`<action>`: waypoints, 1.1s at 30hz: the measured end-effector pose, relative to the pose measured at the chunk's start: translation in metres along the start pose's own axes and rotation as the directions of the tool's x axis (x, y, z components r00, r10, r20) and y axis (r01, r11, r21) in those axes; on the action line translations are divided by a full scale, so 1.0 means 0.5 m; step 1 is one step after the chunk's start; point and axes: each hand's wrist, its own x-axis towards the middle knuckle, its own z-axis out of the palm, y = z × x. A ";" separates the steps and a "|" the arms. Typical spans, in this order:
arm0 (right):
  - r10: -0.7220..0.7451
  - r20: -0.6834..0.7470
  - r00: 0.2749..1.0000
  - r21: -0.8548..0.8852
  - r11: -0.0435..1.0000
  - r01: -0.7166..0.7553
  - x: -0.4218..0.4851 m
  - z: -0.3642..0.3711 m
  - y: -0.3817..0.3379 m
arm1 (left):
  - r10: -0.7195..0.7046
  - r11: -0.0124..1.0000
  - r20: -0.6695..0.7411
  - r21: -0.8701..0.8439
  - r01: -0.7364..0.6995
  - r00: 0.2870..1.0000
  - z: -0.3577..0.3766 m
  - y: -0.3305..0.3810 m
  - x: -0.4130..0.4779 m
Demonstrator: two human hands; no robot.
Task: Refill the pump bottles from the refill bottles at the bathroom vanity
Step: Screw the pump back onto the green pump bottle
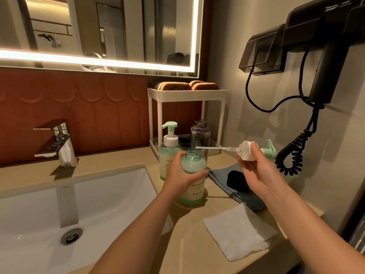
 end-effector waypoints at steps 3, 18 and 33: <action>-0.043 0.001 0.999 -0.075 0.996 0.043 -0.017 0.000 0.003 | 0.012 1.000 0.019 0.003 -0.012 1.000 -0.015 -0.002 -0.019; -0.294 0.299 0.908 -0.512 0.753 0.413 -0.139 0.003 -0.010 | 0.065 0.998 0.090 0.008 -0.066 0.994 -0.080 0.015 -0.171; 0.141 0.656 0.741 -0.725 0.388 0.569 -0.194 0.092 0.009 | 0.068 0.983 -0.021 -0.167 -0.071 0.997 -0.060 0.029 -0.221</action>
